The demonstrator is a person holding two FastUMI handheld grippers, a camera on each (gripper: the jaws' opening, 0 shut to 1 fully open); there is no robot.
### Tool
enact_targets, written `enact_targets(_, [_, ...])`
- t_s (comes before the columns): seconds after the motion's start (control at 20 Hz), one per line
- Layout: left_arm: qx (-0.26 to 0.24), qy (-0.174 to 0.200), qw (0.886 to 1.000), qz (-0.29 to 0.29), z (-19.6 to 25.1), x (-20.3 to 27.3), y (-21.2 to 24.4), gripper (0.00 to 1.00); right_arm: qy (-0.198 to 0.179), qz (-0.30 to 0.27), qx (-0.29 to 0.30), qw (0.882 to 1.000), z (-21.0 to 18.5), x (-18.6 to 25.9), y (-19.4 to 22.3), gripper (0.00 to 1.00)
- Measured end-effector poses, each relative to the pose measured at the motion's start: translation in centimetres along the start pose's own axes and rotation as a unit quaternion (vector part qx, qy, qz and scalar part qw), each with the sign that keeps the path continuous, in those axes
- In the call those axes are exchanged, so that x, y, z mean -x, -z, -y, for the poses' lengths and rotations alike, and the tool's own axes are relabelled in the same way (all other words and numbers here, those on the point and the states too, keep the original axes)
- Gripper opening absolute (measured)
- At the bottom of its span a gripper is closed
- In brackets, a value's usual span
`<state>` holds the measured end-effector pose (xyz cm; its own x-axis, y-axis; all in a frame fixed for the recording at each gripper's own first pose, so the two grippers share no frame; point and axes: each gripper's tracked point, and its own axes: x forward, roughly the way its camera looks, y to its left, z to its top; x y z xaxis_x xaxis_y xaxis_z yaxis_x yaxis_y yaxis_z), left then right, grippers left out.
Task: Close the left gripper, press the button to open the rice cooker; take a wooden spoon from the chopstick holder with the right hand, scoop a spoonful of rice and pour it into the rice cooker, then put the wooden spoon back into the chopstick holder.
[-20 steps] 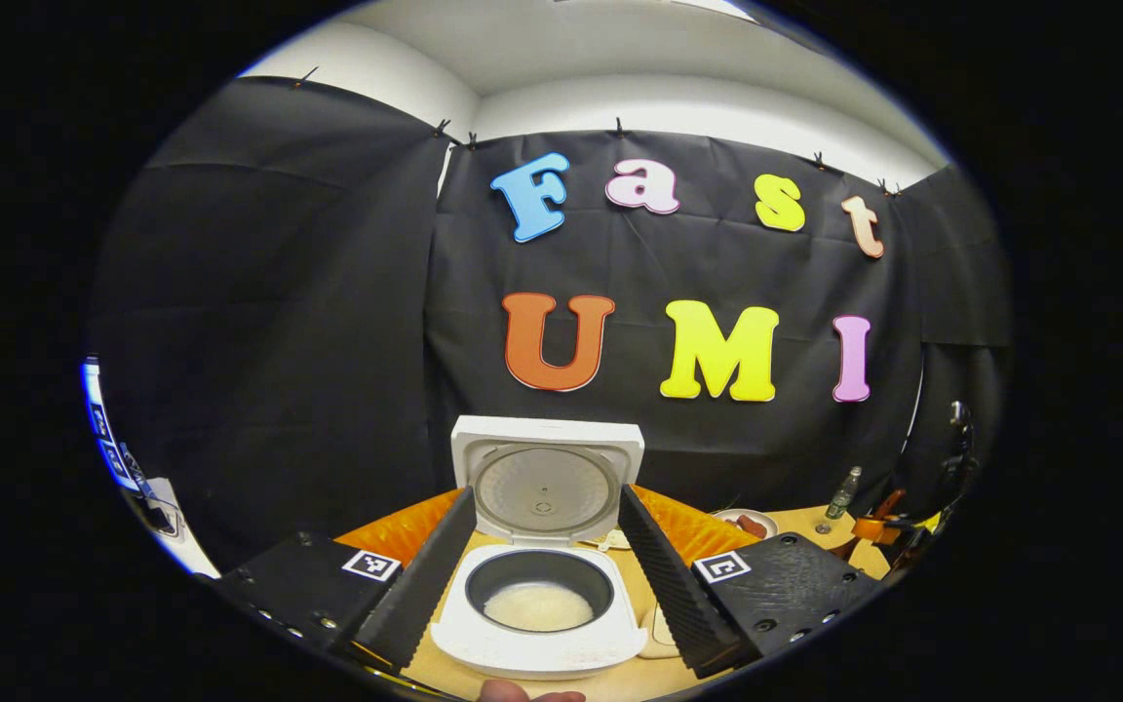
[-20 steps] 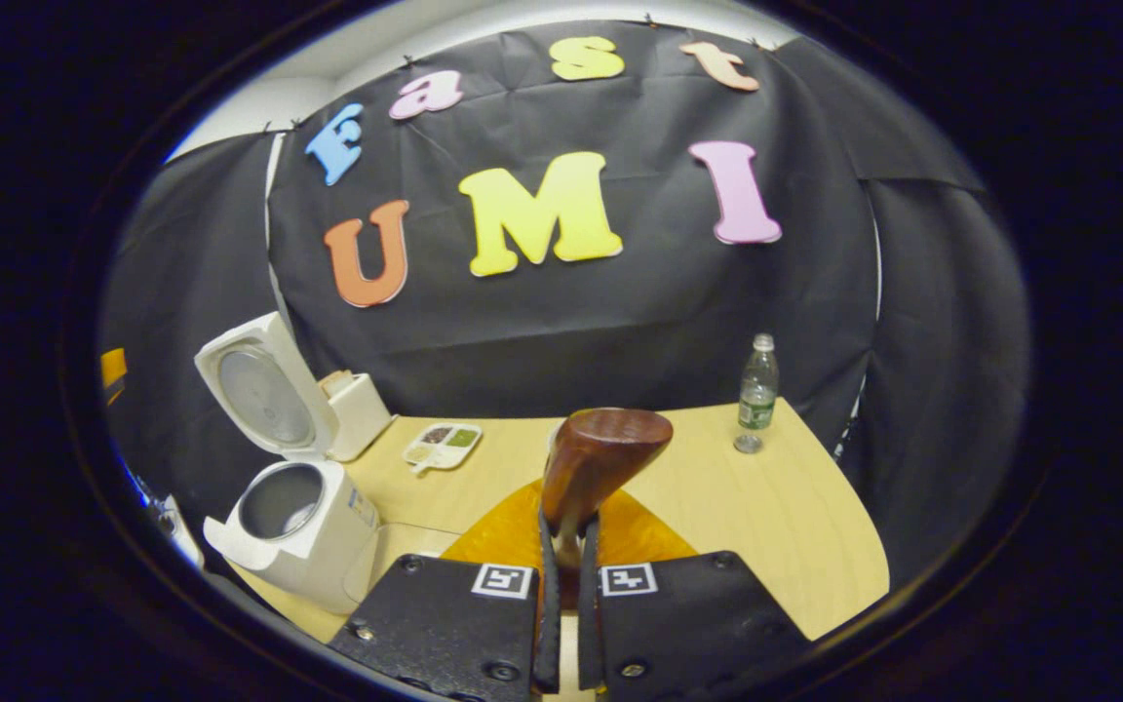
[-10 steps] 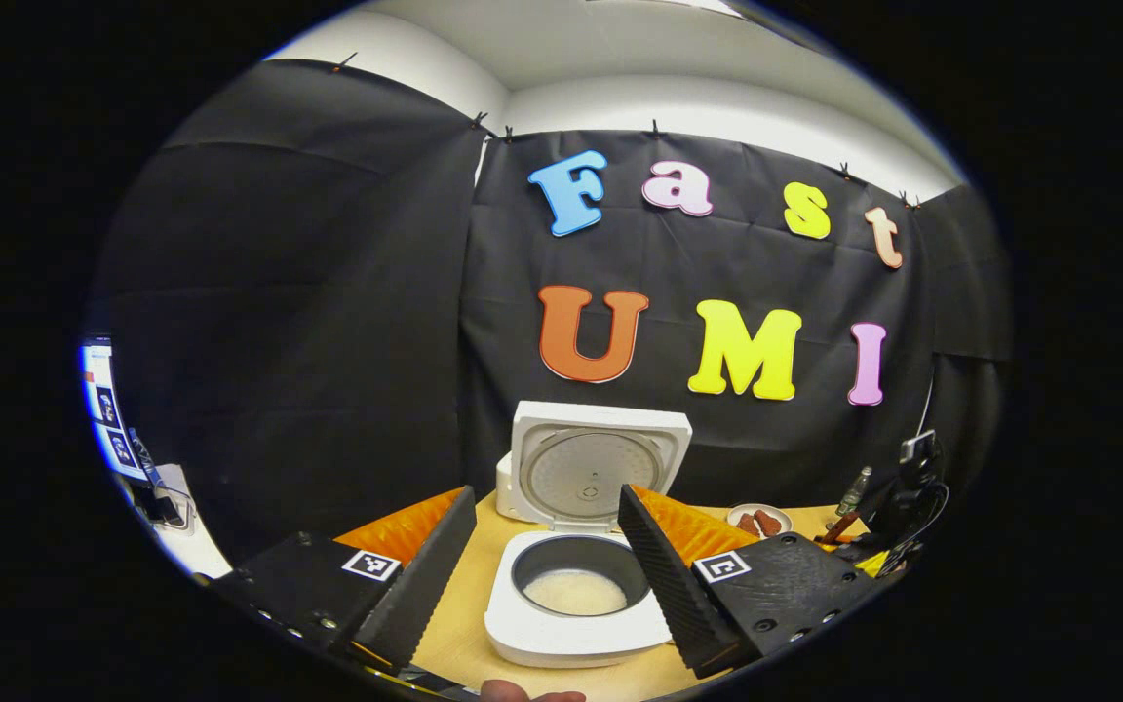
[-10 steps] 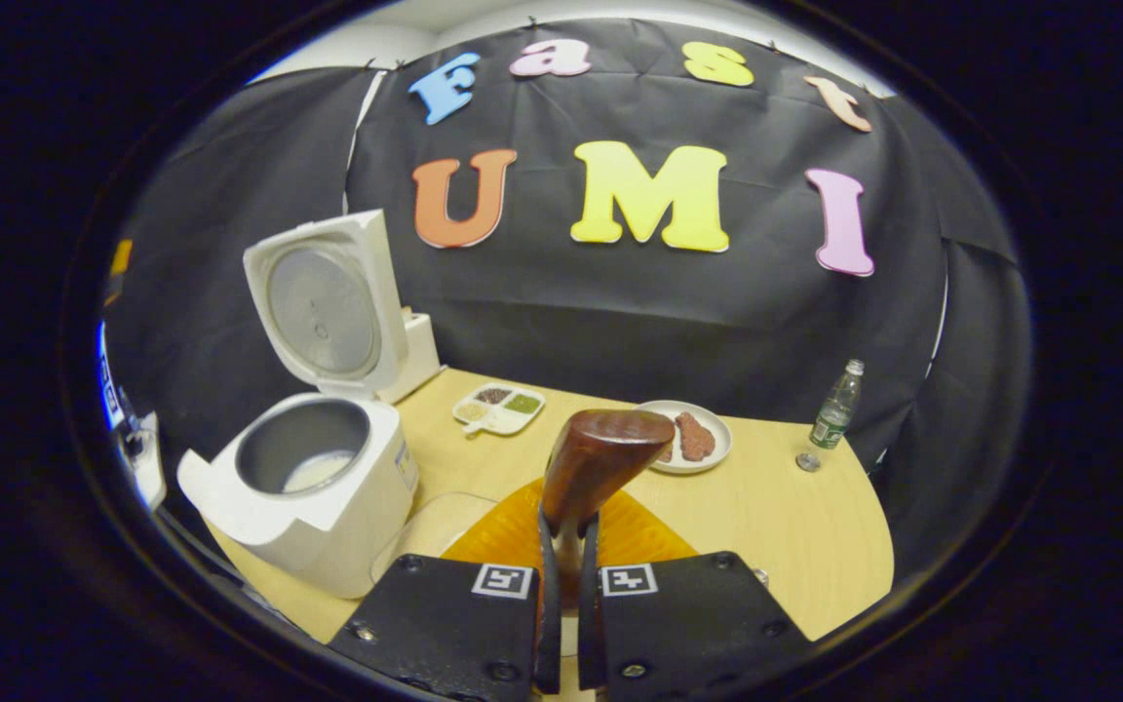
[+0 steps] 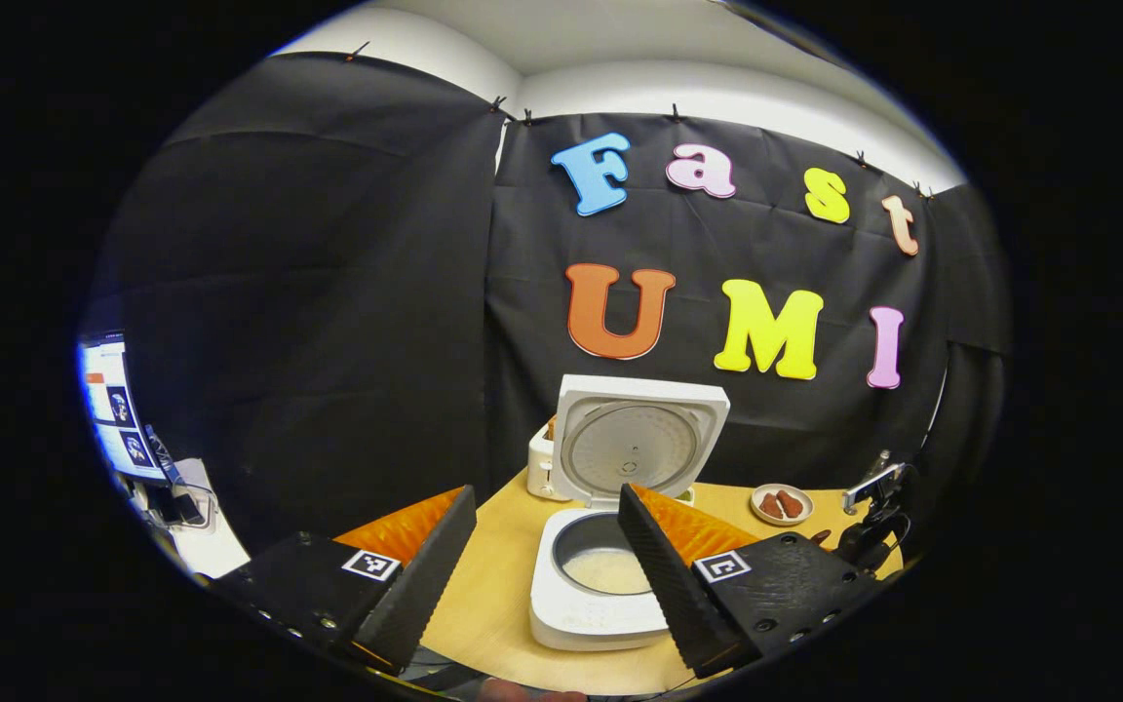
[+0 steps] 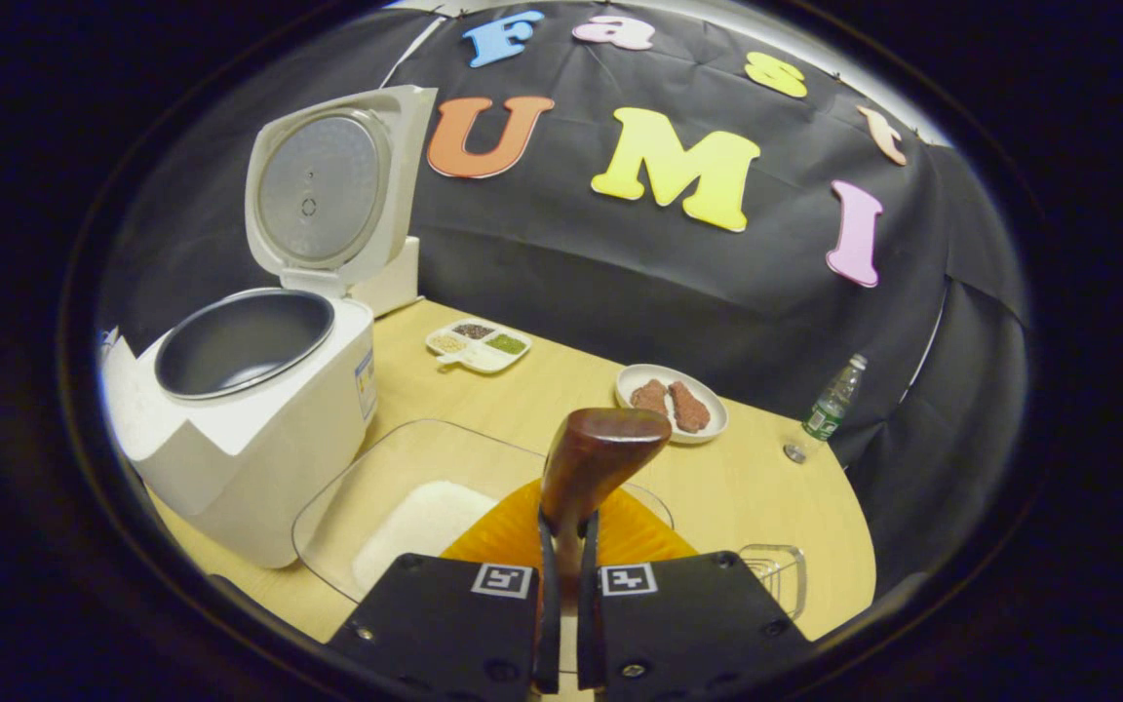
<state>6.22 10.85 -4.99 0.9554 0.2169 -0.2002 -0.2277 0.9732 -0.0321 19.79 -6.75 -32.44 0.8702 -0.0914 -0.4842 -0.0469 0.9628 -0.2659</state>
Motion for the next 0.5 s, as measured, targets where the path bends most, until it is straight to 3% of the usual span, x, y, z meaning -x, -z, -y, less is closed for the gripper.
enact_targets(0.25, [0.002,-0.007,1.0,0.0,-1.8,0.1,-0.1,0.94,-0.05,-0.018,-0.093,0.994,-2.9,0.4,0.0,0.12])
enact_targets(0.5, [0.004,-0.004,1.0,-0.006,-2.3,0.2,0.4,0.94,-0.098,-0.034,-0.233,0.967,-4.7,1.3,-0.7,0.12])
